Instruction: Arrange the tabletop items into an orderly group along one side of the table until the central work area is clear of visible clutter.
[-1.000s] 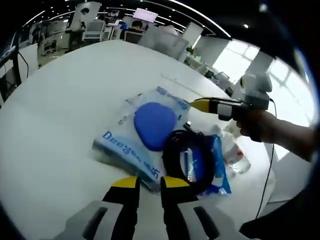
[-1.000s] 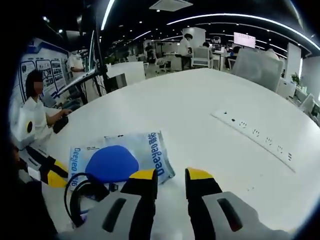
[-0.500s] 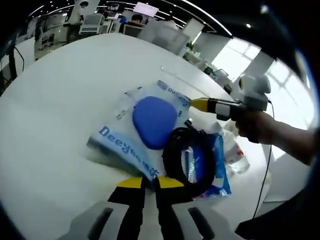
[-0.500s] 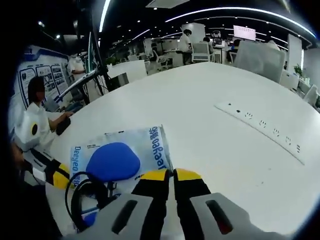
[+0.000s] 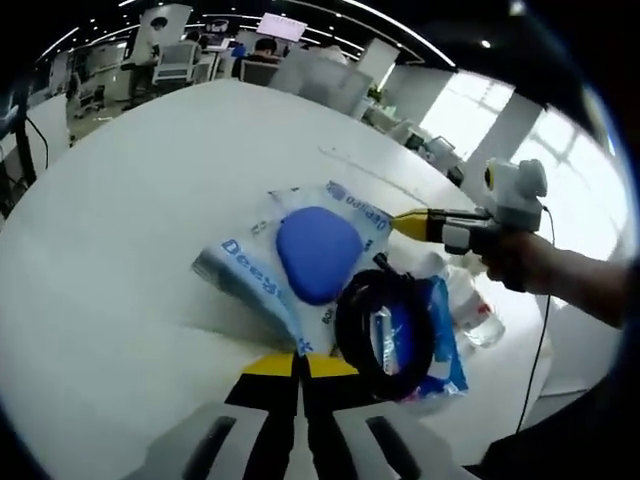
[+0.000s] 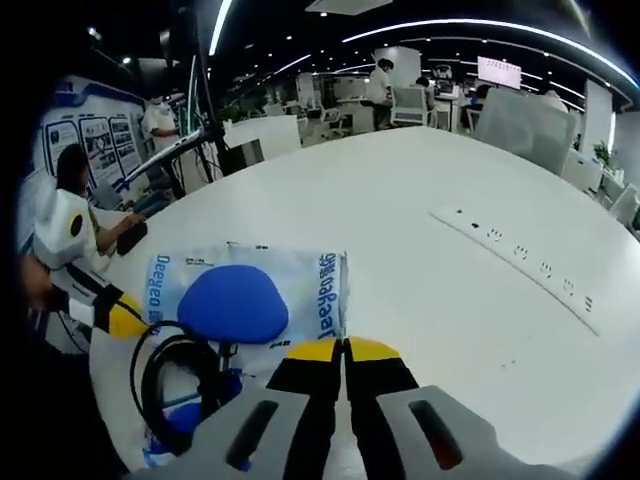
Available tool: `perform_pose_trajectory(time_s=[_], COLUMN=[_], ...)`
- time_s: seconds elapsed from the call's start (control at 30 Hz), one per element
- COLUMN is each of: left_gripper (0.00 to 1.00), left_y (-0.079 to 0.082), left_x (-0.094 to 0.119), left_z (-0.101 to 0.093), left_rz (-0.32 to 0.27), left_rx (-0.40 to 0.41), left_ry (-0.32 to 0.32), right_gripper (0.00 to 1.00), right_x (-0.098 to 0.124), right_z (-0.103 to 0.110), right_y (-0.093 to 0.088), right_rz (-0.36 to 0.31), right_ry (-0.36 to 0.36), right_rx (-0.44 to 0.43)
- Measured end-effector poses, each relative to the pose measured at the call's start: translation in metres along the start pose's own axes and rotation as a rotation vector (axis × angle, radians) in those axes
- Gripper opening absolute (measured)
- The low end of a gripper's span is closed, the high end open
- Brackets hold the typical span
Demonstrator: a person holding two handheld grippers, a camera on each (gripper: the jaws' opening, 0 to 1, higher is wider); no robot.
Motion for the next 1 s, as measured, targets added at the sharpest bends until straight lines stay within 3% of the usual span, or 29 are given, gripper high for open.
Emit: perform_pose_trajectory(time_s=[0.33,0.53,1.0], left_gripper=[0.0,0.0,0.0], left_y=[0.023,0.044,0.096], left_x=[0.003,0.001,-0.033], left_z=[0.011,0.012,-0.001], left_rz=[-0.018,-0.019,-0.003], left_rx=[-0.112,-0.198,-0.372], left_ry=[0.028,0.027,-0.016], right_gripper=[0.0,0.0,0.0], right_x=[0.01,0.022,0.047], right_z=[-0.001,-0.003,-0.02], right_y=[-0.005,-0.012,-0.037], right_rz=[-0.047,-0.067,-0.082], right_ry=[-0.028,-0.069,-0.223], right_rx=[-0.029,-0.054,-0.135])
Point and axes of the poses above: the point that each gripper's makers call its tool centre point, and the gripper's own axes: x roughly backward along the fingers, z roughly to its left, y roughly out of its top, the point moved 9 cm from there along x, roughly backward along the fingers, and after that the axes turned 8 degrees about z, right-handed, at the moved point
